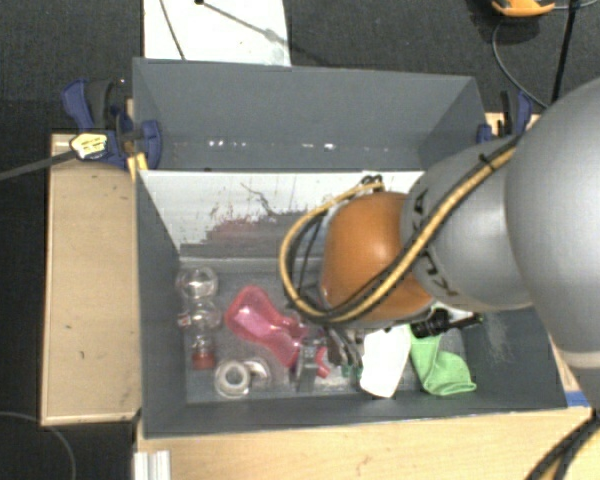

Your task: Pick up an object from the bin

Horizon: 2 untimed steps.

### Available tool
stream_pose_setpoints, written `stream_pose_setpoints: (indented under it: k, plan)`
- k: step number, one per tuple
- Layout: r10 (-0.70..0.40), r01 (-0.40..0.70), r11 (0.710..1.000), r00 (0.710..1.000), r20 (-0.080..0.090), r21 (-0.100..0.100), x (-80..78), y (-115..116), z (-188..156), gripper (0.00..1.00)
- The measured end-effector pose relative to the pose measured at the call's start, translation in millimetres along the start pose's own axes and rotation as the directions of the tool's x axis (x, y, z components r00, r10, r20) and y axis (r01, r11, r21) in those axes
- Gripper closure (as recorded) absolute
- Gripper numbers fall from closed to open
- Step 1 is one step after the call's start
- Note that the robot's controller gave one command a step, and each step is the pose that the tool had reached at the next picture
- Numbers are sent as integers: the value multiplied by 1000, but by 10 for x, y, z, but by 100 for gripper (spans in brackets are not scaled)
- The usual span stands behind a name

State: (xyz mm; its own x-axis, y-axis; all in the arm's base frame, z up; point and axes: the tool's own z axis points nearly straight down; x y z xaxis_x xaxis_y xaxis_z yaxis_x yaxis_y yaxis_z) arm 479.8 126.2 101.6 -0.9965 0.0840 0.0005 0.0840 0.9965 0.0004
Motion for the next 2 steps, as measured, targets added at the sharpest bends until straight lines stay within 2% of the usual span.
stream_pose_setpoints:
  k: [2]
  plan:
    - [0,0,1000,1000,4,-1,-6,-1,-181,100]
